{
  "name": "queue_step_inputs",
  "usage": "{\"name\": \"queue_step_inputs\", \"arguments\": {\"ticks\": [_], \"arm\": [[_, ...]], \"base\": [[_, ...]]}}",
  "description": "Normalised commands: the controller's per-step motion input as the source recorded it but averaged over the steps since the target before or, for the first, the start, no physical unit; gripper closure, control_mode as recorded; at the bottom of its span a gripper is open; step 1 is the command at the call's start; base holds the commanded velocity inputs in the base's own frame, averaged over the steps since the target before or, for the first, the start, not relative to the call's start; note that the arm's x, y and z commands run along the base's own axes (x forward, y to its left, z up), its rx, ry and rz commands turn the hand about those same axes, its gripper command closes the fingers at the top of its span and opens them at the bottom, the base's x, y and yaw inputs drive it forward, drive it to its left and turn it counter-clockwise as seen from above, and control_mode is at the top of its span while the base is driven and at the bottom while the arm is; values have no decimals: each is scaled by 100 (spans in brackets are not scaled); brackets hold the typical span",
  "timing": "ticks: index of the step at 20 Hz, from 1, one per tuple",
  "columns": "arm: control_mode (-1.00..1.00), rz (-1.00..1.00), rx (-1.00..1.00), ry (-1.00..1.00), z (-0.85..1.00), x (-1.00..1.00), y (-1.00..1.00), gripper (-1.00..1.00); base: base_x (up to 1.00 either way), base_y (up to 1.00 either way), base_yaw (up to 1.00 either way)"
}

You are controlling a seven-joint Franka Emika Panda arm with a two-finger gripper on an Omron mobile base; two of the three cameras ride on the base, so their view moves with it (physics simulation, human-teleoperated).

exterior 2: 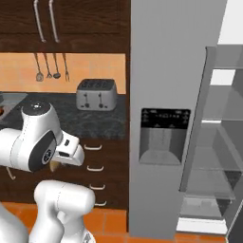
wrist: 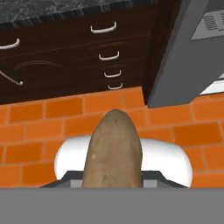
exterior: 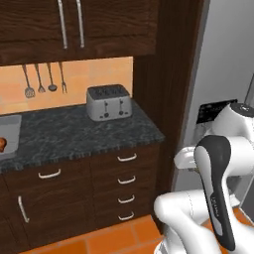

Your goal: Place one sweet potato and one chicken drumstick in each tupperware on the nearby counter, to pack two identical lunches.

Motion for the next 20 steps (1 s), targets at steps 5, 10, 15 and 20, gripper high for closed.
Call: {"name": "queue_step_inputs", "arguments": {"ticks": [5, 10, 15, 20], "arm": [[100, 0, 0, 0, 0, 0, 0, 100], [100, 0, 0, 0, 0, 0, 0, 100], [100, 0, 0, 0, 0, 0, 0, 100], [100, 0, 0, 0, 0, 0, 0, 100]], "base": [[0, 100, 4], [0, 100, 2], [15, 100, 5], [71, 100, 1]]}}
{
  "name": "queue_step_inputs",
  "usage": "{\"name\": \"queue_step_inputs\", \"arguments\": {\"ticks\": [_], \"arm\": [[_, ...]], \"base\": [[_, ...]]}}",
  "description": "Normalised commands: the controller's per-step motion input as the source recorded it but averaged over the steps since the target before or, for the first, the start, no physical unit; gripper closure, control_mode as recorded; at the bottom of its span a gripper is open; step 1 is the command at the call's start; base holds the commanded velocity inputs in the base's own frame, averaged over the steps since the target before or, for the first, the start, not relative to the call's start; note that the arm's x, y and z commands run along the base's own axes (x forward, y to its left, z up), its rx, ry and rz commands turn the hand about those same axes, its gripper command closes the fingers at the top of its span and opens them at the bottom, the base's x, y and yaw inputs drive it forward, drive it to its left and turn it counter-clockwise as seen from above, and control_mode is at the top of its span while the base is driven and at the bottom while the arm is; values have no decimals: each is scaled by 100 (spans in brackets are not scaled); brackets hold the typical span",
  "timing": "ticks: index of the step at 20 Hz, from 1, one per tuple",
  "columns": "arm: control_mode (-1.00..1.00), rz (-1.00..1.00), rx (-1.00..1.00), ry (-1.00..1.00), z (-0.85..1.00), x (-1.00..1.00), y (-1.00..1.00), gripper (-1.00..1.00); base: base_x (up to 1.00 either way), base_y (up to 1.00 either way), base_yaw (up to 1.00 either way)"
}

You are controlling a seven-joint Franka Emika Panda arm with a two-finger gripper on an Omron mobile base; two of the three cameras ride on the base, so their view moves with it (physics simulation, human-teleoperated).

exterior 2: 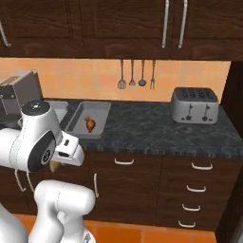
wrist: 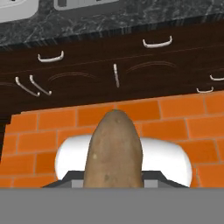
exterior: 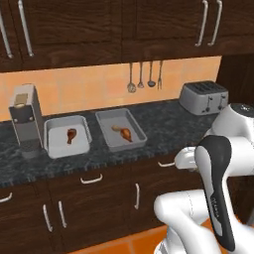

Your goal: Place one sweet potato and one chicken drumstick in each tupperware on the nearby counter, to pack two identical lunches.

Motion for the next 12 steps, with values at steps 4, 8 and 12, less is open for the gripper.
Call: {"name": "queue_step_inputs", "arguments": {"ticks": [4, 8, 12], "arm": [[100, 0, 0, 0, 0, 0, 0, 100], [100, 0, 0, 0, 0, 0, 0, 100], [100, 0, 0, 0, 0, 0, 0, 100]], "base": [[63, 94, 0], [14, 88, 0], [27, 82, 0]]}}
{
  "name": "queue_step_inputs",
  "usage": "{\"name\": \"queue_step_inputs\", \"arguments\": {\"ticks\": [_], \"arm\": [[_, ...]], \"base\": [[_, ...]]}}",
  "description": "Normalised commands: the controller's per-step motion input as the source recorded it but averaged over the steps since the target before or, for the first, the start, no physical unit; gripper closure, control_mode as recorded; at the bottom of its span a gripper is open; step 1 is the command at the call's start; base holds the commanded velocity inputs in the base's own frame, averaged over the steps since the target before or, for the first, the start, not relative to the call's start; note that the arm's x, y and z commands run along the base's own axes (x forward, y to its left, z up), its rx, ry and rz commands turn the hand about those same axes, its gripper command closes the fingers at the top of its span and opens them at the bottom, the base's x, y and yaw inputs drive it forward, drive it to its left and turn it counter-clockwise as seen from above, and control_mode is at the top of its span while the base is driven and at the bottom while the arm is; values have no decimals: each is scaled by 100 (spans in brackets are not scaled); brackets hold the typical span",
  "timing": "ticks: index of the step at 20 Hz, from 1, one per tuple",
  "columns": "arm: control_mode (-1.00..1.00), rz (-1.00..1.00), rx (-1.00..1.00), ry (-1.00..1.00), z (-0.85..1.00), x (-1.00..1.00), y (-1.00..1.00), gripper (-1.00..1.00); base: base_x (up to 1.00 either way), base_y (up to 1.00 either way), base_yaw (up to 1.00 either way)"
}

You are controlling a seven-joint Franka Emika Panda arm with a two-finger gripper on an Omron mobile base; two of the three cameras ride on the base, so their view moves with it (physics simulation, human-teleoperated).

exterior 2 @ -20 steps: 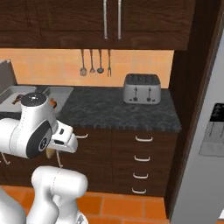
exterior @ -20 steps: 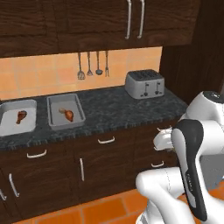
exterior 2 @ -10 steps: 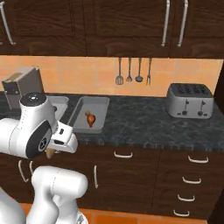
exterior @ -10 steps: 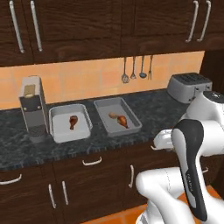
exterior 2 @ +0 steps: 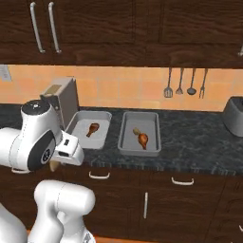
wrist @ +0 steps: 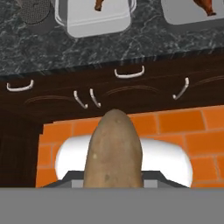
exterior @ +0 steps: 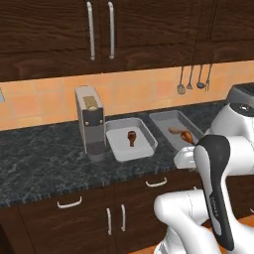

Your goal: Place one sweet potato and one chicken drumstick in each tupperware on the nearby counter, to pack two identical lunches.

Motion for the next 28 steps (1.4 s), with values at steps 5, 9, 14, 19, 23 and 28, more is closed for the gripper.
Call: {"name": "queue_step_inputs", "arguments": {"ticks": [5, 9, 14, 19, 23, 28], "arm": [[100, 0, 0, 0, 0, 0, 0, 100], [100, 0, 0, 0, 0, 0, 0, 100], [-100, 0, 2, 0, -47, 51, 1, 100], [-100, -1, 0, 0, -50, 99, 19, 100], [-100, -2, -3, 30, 0, 100, 28, 100], [-100, -1, -4, 25, -31, 95, 18, 100]], "base": [[85, 22, 0], [55, -8, 0], [0, 0, 0], [0, 0, 0], [0, 0, 0], [0, 0, 0]]}}
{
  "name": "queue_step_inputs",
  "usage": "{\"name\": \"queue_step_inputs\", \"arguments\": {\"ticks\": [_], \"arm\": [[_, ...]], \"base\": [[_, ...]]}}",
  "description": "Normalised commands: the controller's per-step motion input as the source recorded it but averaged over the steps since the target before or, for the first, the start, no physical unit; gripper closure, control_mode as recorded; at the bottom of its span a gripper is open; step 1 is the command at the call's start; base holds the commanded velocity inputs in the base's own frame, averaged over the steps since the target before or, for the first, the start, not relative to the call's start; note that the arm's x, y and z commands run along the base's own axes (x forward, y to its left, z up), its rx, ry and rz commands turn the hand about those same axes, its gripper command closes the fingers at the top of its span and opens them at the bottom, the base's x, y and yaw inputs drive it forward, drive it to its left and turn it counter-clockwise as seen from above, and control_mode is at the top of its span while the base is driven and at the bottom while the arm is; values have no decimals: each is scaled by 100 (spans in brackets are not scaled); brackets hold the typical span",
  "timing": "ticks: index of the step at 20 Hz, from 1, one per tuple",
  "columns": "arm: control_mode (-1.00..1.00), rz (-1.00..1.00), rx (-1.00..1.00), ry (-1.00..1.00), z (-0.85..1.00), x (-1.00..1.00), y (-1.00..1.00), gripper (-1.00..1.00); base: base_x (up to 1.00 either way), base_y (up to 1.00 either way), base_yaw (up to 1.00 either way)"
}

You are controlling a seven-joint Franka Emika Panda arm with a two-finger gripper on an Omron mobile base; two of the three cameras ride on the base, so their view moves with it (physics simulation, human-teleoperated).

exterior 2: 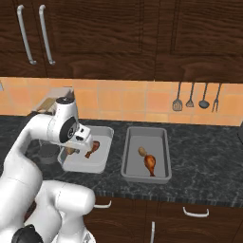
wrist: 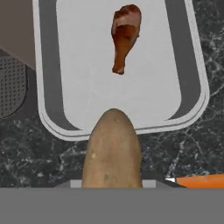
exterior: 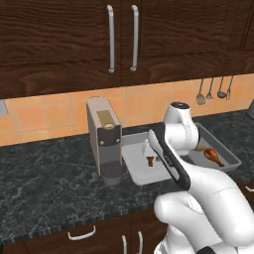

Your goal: Place one sweet potato and one chicken drumstick in each tupperware on the nearby counter, to pack two identical lunches.

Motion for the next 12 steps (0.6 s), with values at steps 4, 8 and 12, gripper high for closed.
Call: {"name": "queue_step_inputs", "arguments": {"ticks": [4, 8, 12], "arm": [[-100, 0, -3, 0, -57, 93, 10, 100], [-100, 4, 0, 0, -37, 92, 0, 100], [-100, 10, 0, 0, -66, 59, 0, 100]], "base": [[0, 0, 0], [0, 0, 0], [0, 0, 0]]}}
